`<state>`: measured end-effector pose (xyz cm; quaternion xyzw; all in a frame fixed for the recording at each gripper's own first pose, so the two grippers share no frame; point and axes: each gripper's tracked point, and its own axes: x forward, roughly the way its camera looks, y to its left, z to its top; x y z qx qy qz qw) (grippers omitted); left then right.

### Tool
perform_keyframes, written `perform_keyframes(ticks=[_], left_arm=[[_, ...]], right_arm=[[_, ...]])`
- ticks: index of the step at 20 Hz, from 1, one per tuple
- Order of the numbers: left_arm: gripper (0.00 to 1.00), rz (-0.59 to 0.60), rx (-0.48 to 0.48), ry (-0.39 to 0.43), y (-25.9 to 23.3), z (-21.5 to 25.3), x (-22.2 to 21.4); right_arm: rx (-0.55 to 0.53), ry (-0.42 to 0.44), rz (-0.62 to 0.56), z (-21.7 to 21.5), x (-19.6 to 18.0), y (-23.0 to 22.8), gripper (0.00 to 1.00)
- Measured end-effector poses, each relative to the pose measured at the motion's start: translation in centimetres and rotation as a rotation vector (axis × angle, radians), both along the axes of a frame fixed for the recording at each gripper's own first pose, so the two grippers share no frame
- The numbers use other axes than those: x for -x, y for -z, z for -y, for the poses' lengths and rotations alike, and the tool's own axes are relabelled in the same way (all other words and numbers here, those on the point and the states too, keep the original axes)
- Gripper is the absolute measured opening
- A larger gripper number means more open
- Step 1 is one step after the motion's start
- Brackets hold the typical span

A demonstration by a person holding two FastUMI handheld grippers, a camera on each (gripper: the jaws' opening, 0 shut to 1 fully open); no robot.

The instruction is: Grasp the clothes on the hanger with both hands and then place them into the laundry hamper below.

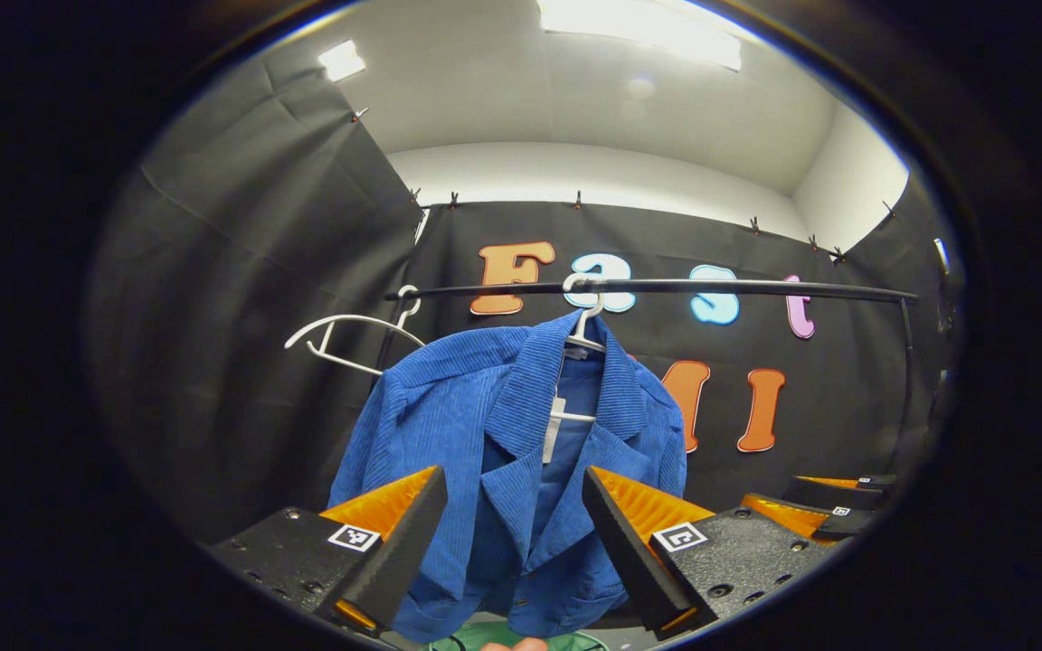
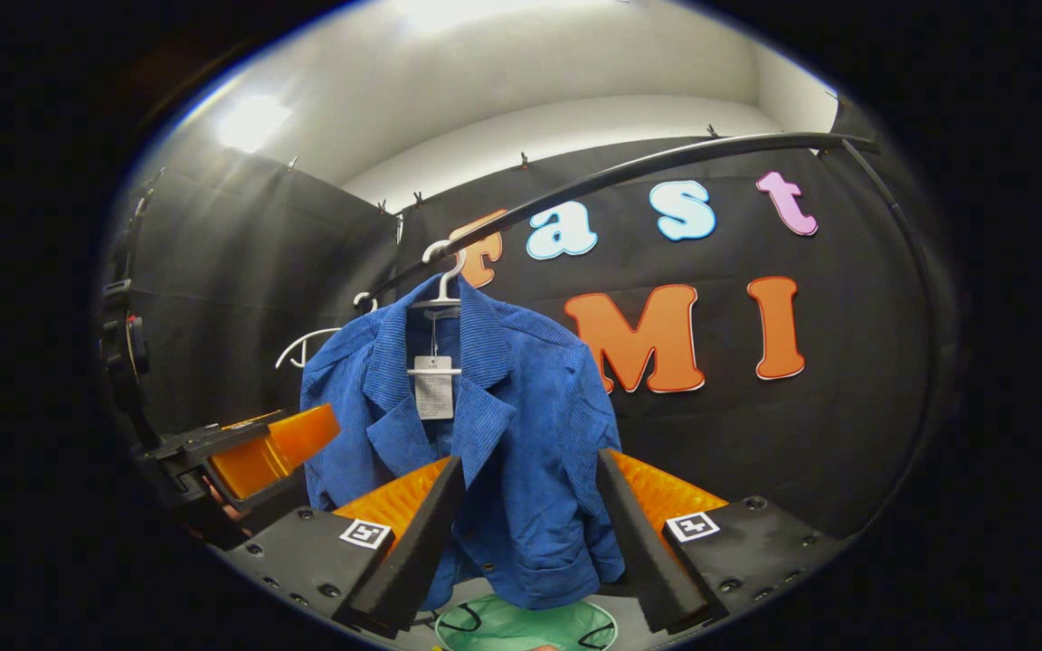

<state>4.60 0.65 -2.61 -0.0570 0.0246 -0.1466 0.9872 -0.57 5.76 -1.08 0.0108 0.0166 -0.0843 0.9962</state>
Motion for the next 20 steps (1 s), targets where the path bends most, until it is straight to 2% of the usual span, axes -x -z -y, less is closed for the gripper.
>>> perform_keyframes(ticks=[2,3,4,6,10,11,12,15,17,19,20], left_arm=[[0.95,-0.035,-0.023,-0.015,0.9,-0.6,0.7],[0.91,-0.042,-0.036,-0.04,1.2,-1.4,1.2],[0.95,-0.035,-0.052,-0.077,1.1,-2.3,1.6],[0.95,-0.011,-0.095,-0.171,1.0,-4.1,2.1],[0.93,-0.024,-0.175,-0.324,1.8,-6.0,3.8],[0.91,-0.03,-0.187,-0.351,2.0,-6.2,4.1],[0.91,-0.035,-0.198,-0.37,2.2,-6.3,4.1],[0.92,-0.065,-0.244,-0.365,3.5,-4.9,3.9],[0.95,-0.072,-0.243,-0.345,3.8,-3.5,4.0],[0.92,-0.071,-0.236,-0.325,4.2,-2.2,3.9],[0.92,-0.074,-0.235,-0.311,4.7,-1.6,3.6]], right_arm=[[-0.006,-0.085,-0.037,-0.8,-2.9,1.3,0.95],[-0.008,-0.122,-0.057,-0.9,-4.5,1.9,0.95],[-0.018,-0.151,-0.068,-1.1,-6.4,2.4,0.95],[-0.042,-0.19,-0.081,-1.2,-9.8,3.1,0.95],[-0.049,-0.15,-0.187,-0.6,-15.0,7.1,0.96],[-0.072,-0.136,-0.188,-0.7,-15.9,7.6,0.89],[-0.099,-0.135,-0.177,-1.1,-17.1,8.1,0.95],[-0.116,-0.118,-0.204,-1.2,-20.2,10.9,0.98],[-0.113,-0.071,-0.201,1.1,-20.6,11.6,0.98],[-0.087,-0.031,-0.196,4.3,-20.0,11.2,0.96],[-0.07,-0.026,-0.195,5.9,-19.4,10.8,0.76]])
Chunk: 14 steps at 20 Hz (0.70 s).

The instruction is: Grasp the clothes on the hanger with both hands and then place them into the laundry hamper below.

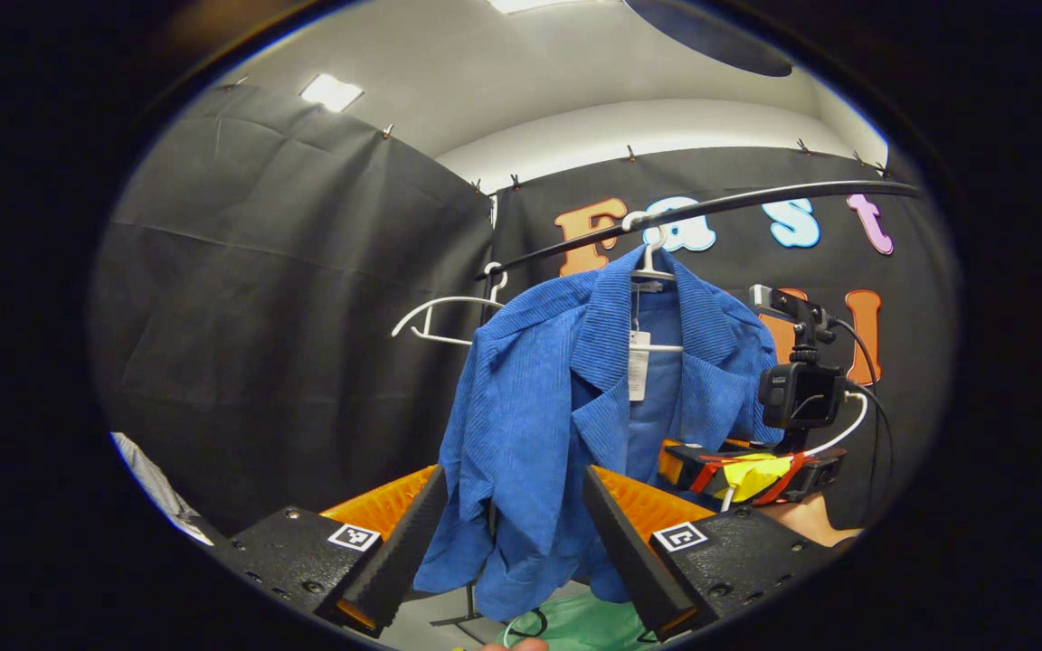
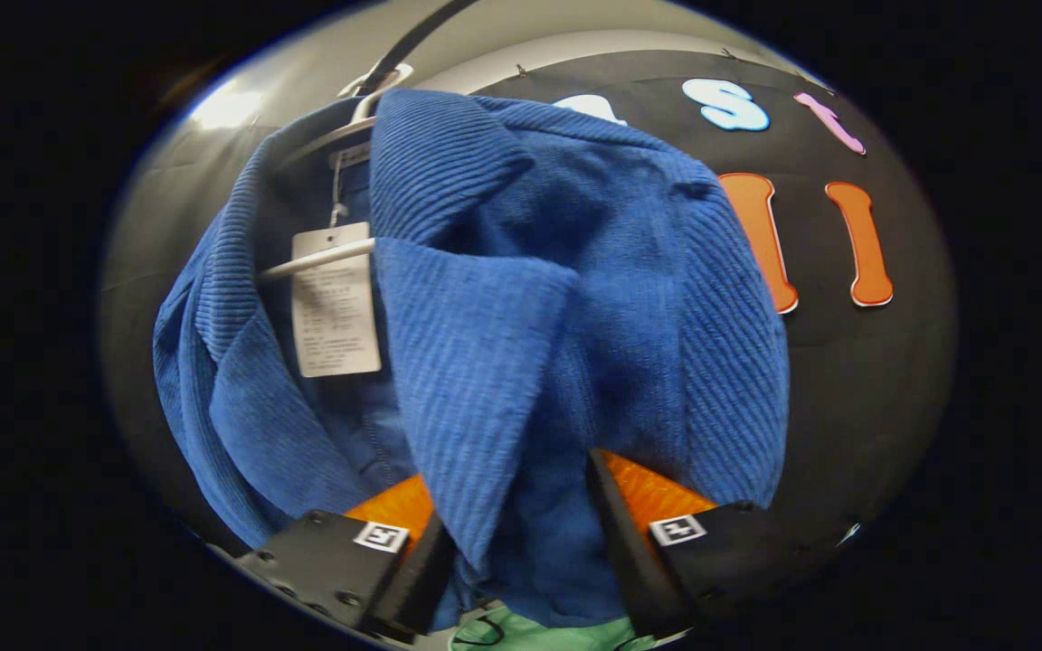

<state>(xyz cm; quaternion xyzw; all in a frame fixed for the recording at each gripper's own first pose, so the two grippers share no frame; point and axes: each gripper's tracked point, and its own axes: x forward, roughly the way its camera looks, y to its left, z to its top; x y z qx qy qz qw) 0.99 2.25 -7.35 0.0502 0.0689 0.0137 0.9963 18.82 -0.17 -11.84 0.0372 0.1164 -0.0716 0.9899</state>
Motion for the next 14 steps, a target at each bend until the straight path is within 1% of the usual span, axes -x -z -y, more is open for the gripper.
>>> perform_keyframes(ticks=[2,3,4,5,6,7,8,9,10,11,12,13,14], left_arm=[[0.92,-0.011,0.005,0.044,0.7,1.8,-0.8],[0.92,-0.008,0.011,0.068,0.7,2.8,-1.5],[0.95,-0.005,0.022,0.093,0.8,4.0,-2.2],[0.92,-0.005,0.036,0.118,1.1,5.2,-3.1],[0.92,-0.014,0.055,0.148,1.7,6.5,-3.8],[0.92,-0.024,0.073,0.176,2.2,8.0,-4.5],[0.92,-0.027,0.087,0.194,2.4,9.2,-5.3],[0.92,-0.016,0.091,0.197,2.3,10.2,-6.1],[0.95,0.007,0.082,0.17,2.0,10.5,-7.2],[0.92,0.026,0.065,0.126,2.0,10.5,-8.4],[0.95,0.039,0.046,0.092,2.2,10.4,-9.3],[0.95,0.047,0.027,0.069,2.6,10.6,-10.2],[0.91,0.049,0.011,0.061,3.1,11.2,-11.1]], right_arm=[[0.001,-0.007,0.03,1.8,1.2,-1.9,0.34],[0.002,-0.028,0.053,2.0,1.6,-3.0,0.13],[0.007,-0.044,0.073,2.4,2.4,-4.0,0.12],[0.013,-0.047,0.095,3.1,3.3,-5.1,0.13],[0.023,-0.045,0.125,3.9,4.4,-6.5,0.17],[0.035,-0.058,0.161,4.2,5.1,-7.9,0.1],[0.051,-0.076,0.195,4.2,5.9,-9.2,0.1],[0.079,-0.077,0.228,4.6,6.7,-10.6,0.05],[0.116,-0.074,0.261,5.0,7.5,-11.9,0.1],[0.166,-0.063,0.294,5.6,8.4,-13.1,0.1],[0.204,-0.067,0.335,5.7,9.0,-14.6,0.1],[0.219,-0.079,0.357,5.3,9.6,-15.8,0.1],[0.219,-0.099,0.369,4.9,9.8,-16.5,0.1]])
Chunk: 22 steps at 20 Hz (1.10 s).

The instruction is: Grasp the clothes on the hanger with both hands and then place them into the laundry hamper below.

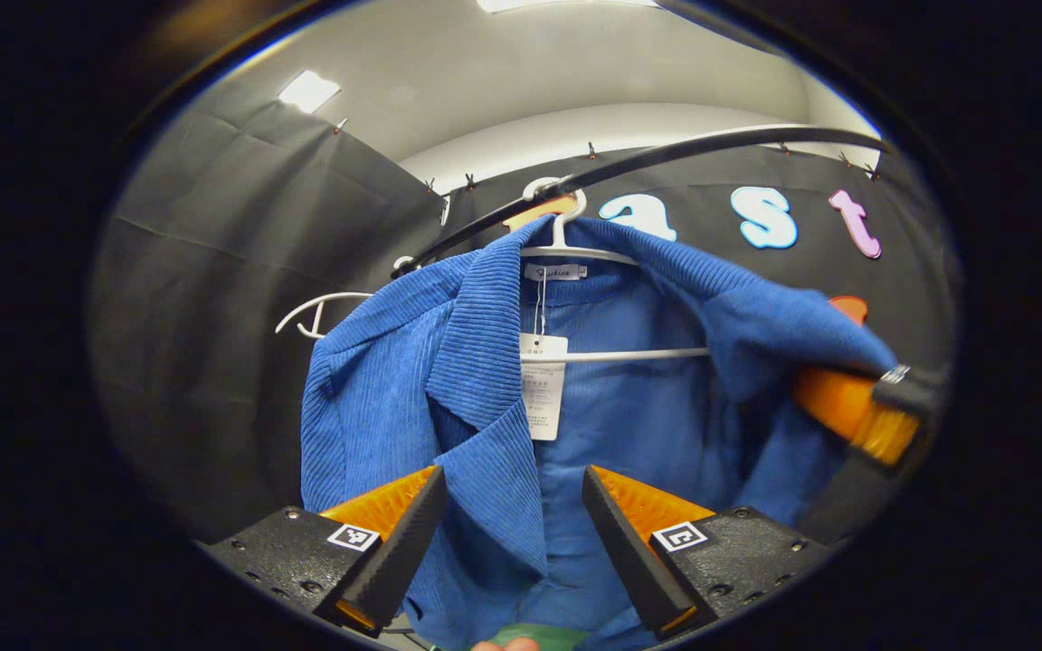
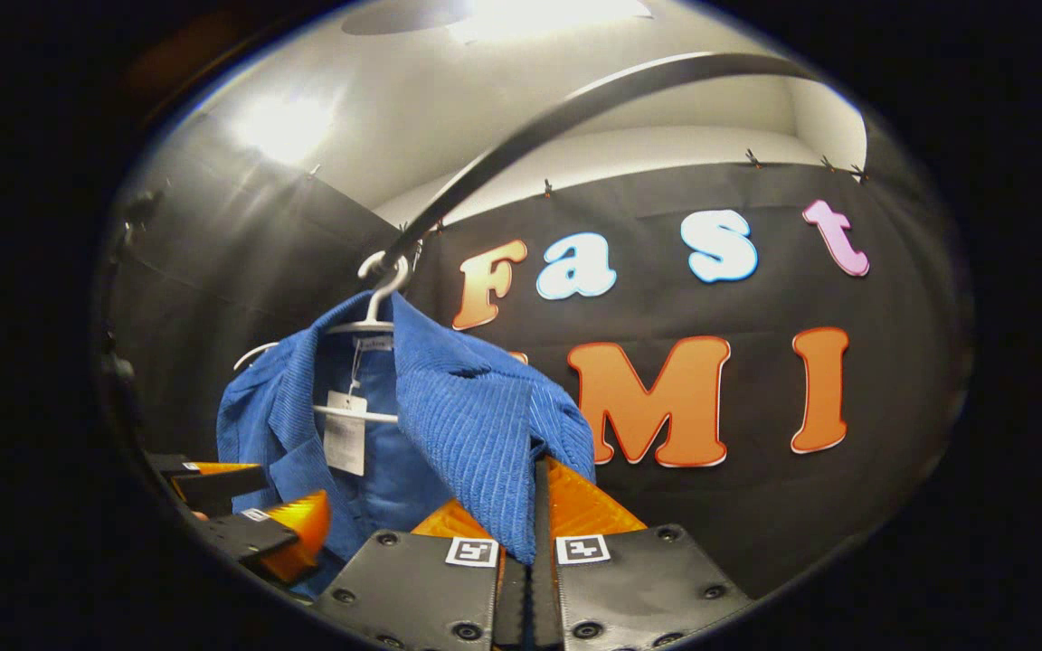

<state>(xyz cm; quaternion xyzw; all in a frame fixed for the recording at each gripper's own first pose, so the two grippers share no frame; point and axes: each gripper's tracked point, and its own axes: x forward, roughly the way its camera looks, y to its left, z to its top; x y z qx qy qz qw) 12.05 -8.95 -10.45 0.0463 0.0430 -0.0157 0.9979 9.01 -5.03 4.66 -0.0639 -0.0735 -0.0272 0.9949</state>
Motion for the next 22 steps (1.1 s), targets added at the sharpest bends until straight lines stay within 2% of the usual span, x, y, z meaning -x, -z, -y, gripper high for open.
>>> perform_keyframes(ticks=[2,4,7,10,12,14,17,18,20,21,22], left_arm=[[0.92,-0.004,-0.019,-0.016,1.4,1.1,-1.4],[0.92,0.008,-0.037,-0.066,2.6,0.9,-2.6],[0.96,0.027,-0.117,-0.193,4.9,-2.2,-4.1],[0.96,0.002,-0.201,-0.266,6.6,-6.2,-4.1],[0.96,-0.006,-0.171,-0.24,6.0,-7.4,-3.1],[0.64,0.007,-0.15,-0.209,4.5,-8.6,-1.9],[0.14,0.016,-0.249,-0.155,1.9,-10.7,-0.6],[0.09,0.041,-0.251,-0.157,0.3,-11.6,-0.3],[0.1,0.089,-0.216,-0.174,-3.5,-13.5,-0.3],[0.08,0.116,-0.215,-0.195,-5.7,-14.7,-0.4],[0.1,0.136,-0.226,-0.207,-7.9,-15.9,-0.9]], right_arm=[[-0.016,-0.037,0.004,-0.6,0.6,-0.4,0.1],[-0.017,-0.059,0.007,-0.6,1.3,-0.6,0.1],[-0.021,-0.087,0.019,-0.7,1.9,-1.2,0.1],[-0.009,-0.072,0.016,-0.4,2.1,-1.3,0.1],[0.003,-0.055,0.009,-0.6,2.0,-1.1,0.1],[-0.004,-0.035,0.008,-0.7,1.9,-0.8,0.1],[-0.005,0.006,0.008,-0.6,1.9,-0.6,0.1],[-0.006,0.02,0.012,-0.7,1.7,-0.7,0.1],[0.0,0.054,0.021,-0.5,1.5,-1.0,0.1],[0.008,0.073,0.029,-0.3,1.4,-1.3,0.1],[0.014,0.087,0.041,-0.3,1.3,-1.7,0.07]])
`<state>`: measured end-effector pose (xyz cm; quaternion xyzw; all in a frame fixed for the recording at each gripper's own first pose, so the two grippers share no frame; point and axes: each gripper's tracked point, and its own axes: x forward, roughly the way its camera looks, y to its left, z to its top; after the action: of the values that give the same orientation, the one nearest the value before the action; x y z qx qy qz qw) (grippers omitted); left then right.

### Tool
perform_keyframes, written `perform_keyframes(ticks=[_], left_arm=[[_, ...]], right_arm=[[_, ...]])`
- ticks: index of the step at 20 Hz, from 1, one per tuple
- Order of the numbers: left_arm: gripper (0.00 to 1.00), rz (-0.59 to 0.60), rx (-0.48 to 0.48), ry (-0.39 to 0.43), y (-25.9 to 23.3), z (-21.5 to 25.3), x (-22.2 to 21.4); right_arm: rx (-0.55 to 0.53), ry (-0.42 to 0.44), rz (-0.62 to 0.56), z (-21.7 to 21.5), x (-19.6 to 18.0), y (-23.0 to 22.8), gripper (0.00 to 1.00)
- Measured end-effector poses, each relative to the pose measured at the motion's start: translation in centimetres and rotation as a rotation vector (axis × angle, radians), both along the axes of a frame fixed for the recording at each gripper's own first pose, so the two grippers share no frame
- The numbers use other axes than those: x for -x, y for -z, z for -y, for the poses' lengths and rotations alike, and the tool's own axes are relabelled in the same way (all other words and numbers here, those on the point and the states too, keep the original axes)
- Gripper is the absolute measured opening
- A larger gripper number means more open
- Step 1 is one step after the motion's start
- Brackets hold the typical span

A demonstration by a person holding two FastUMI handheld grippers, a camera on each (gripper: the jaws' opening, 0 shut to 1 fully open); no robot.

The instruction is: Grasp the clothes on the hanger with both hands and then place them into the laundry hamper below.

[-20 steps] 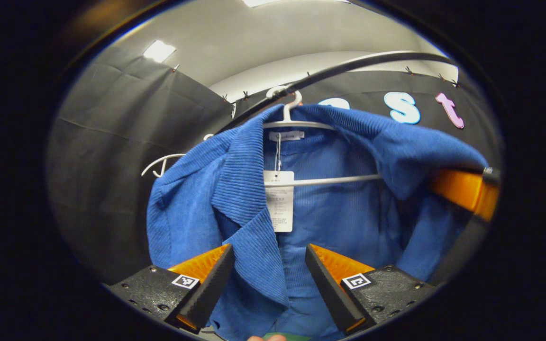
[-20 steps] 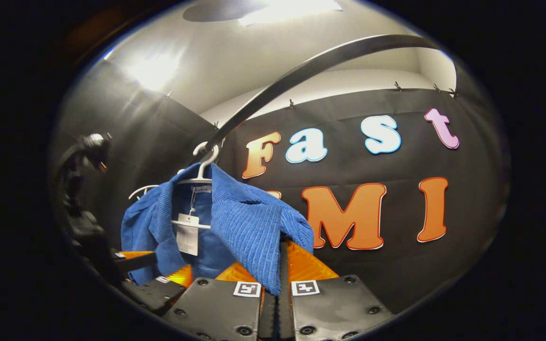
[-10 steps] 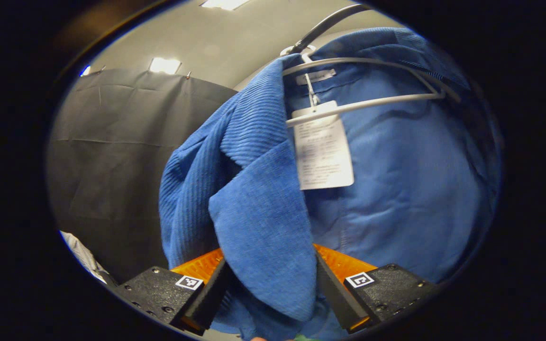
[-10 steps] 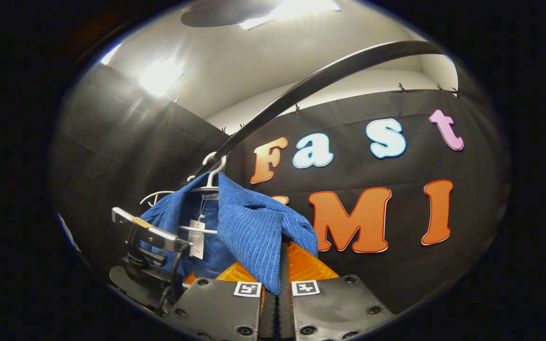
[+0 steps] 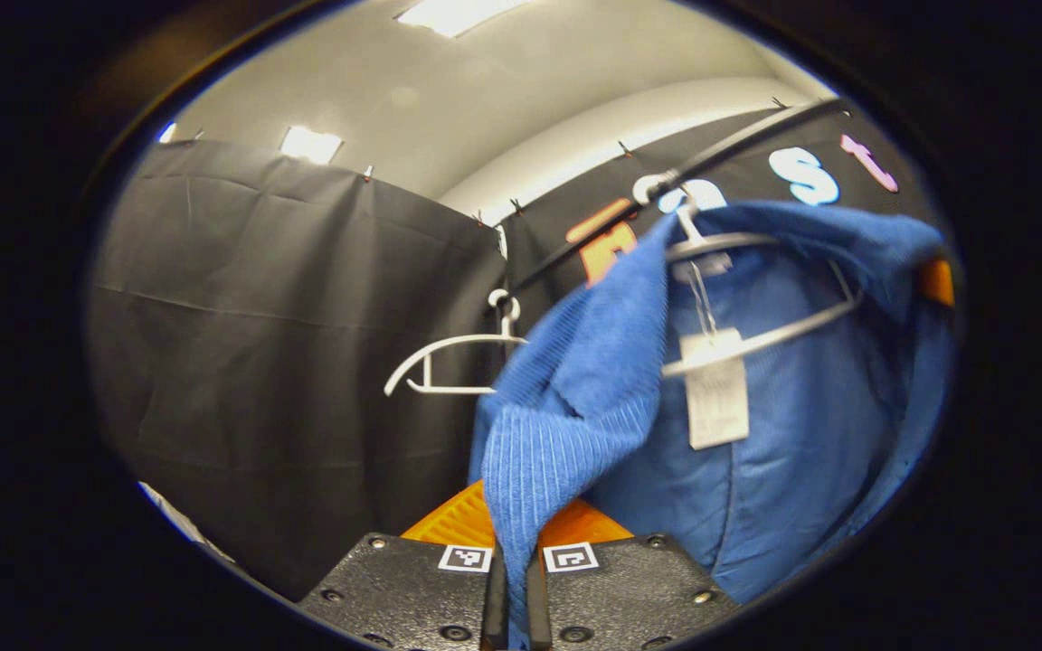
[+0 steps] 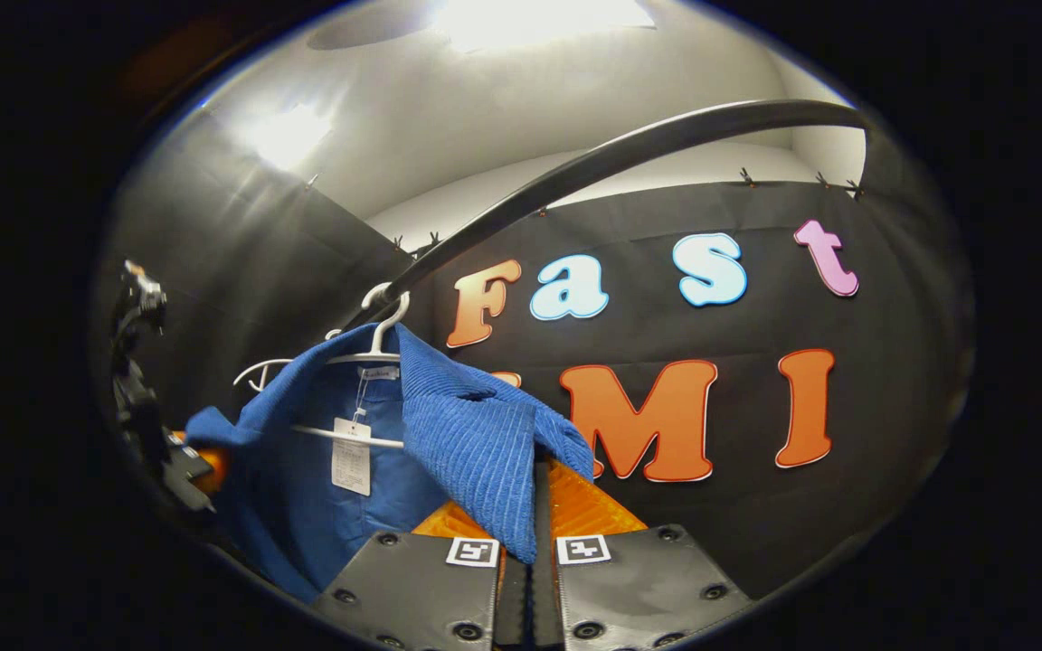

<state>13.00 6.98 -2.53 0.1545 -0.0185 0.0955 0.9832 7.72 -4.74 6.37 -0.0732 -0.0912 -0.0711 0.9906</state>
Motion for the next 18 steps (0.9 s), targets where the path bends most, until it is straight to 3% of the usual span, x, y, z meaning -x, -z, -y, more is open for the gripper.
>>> perform_keyframes(ticks=[2,4,6,11,15,18], left_arm=[[0.08,0.011,-0.024,0.003,-3.4,-1.9,-1.9],[0.1,0.045,0.003,0.014,-6.4,-3.4,-4.0],[0.06,0.069,0.022,0.026,-8.7,-5.0,-6.8],[0.06,0.098,0.022,0.124,-12.6,-5.6,-12.8],[0.06,0.111,-0.008,0.177,-13.7,-6.0,-17.1],[0.08,0.075,-0.044,0.184,-10.4,-7.0,-19.7]], right_arm=[[-0.009,0.006,0.033,-0.6,-0.1,-1.1,0.1],[-0.049,0.015,0.067,-0.6,0.0,-2.4,0.1],[-0.067,0.051,0.105,0.0,0.5,-3.5,0.1],[-0.022,0.066,0.143,-1.5,0.8,-5.2,0.1],[0.012,0.058,0.154,-3.2,0.9,-5.9,0.1],[-0.001,0.059,0.159,-3.9,0.8,-5.8,0.1]])
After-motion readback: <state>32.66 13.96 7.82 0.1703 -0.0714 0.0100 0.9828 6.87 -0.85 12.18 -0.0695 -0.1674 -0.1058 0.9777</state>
